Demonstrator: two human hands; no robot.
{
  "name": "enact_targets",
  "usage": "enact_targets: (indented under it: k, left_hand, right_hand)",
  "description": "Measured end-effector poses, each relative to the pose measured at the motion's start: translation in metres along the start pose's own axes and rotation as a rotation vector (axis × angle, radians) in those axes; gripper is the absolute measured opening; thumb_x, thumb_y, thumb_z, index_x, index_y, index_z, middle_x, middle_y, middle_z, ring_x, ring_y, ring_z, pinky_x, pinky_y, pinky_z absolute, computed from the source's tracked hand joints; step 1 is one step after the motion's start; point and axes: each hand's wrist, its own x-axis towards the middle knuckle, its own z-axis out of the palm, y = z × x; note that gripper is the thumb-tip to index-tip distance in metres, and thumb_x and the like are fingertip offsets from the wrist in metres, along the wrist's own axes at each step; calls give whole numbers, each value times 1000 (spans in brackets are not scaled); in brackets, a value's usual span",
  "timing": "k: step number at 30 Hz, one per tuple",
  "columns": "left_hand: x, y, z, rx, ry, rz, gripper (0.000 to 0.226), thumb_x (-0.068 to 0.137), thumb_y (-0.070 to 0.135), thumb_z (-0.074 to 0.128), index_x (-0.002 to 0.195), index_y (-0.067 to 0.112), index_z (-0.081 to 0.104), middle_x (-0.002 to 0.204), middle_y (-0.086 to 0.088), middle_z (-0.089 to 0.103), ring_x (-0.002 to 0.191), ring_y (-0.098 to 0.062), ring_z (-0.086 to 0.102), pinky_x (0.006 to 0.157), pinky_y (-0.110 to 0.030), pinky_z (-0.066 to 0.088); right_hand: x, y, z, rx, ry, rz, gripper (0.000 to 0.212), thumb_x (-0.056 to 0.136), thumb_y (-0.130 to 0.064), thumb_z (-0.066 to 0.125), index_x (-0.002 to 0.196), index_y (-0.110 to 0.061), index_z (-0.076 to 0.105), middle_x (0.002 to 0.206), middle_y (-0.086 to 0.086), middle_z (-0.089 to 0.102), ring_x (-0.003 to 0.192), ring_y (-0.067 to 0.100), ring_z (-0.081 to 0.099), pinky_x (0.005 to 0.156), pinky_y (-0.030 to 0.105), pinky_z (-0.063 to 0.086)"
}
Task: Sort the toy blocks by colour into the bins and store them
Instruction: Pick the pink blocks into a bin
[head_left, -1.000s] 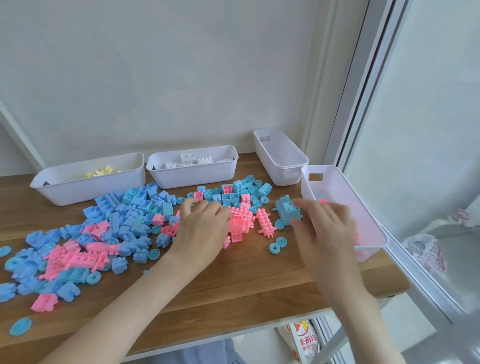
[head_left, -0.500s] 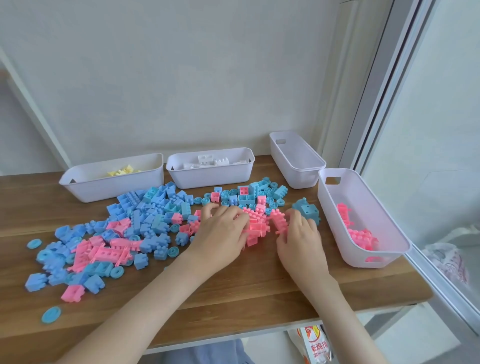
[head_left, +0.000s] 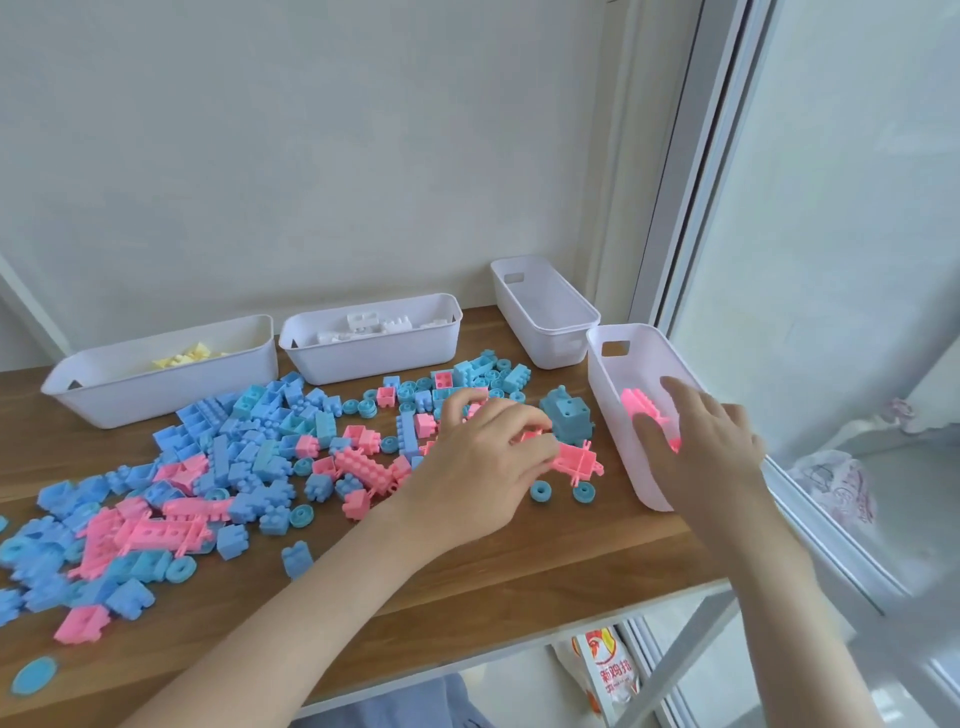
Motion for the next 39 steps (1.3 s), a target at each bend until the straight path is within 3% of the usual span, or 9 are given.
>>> enact_targets:
  k: [2,5,10,13,16,21,26,33,39]
  left_hand:
    - [10,8,3,-12,39,46,7,83,20,67,89,20,71,104,0,68,96,-19,62,96,-39,26]
    - [21,16,6,-35,59,49,14,88,25,56,90,20,70,108,2,67,99,-18,60,94,-40,28]
    - [22,16,5,-83,23,47,22,91,31,50,96,25,70,118,5,64,110,-17,55,94,-40,30]
    - [18,15,0,-77,-70,29,37,92,36,44,126,29,55,136,2,51,124,-17,39,101,-37,21]
    - [2,6,-8,1,-200,-97,49,90,38,42,139,30,36,138,5,46,125,-16,34,101,-34,15]
    - [-38,-26,-22,15,-263,-241,58,78,3,47,128,32,54,125,13,55,120,-11,37,100,-32,11]
    - [-76,-60,-42,101,-215,-334,44,79,12,36,105,32,66,105,17,63,107,-8,43,93,-31,16]
    - [-102,-72,-72,172,-303,-609,30,98,28,42,124,36,55,121,22,54,124,-3,35,103,-28,2]
    - [-116,-73,-79,94,-301,-700,28,99,32,39,124,39,52,118,20,58,122,-1,39,102,-23,0]
  right_hand:
    - [-8,-6,-4,150,56,-110,34,96,-34,42,127,-26,51,125,-5,57,113,17,41,91,28,32]
    - [-15,-11,-11,373,-126,-203,20,91,-37,50,107,-30,60,91,-11,65,82,3,56,68,5,38]
    - [-13,-4,-15,367,-234,-290,12,92,-24,53,95,-27,65,70,-9,66,68,-1,58,62,9,42]
    - [-8,1,-20,442,-161,-249,15,94,-22,50,88,-28,62,66,-6,62,64,6,54,52,9,40]
    - [9,14,-20,429,41,-103,14,96,-20,46,94,-22,59,76,1,62,67,13,54,45,9,38]
    - [24,21,-1,76,-43,16,35,93,-34,49,120,-13,58,123,11,56,113,30,44,90,37,40]
    - [0,-20,23,22,153,-192,39,89,-25,56,126,-12,52,132,9,48,118,33,36,98,44,30]
    - [-31,-84,82,93,-356,-588,44,93,-33,50,136,-29,39,134,-7,44,120,15,39,98,28,34]
    - [-34,-96,102,33,-446,-662,40,94,-31,51,132,-31,40,133,-9,41,116,10,48,91,23,45]
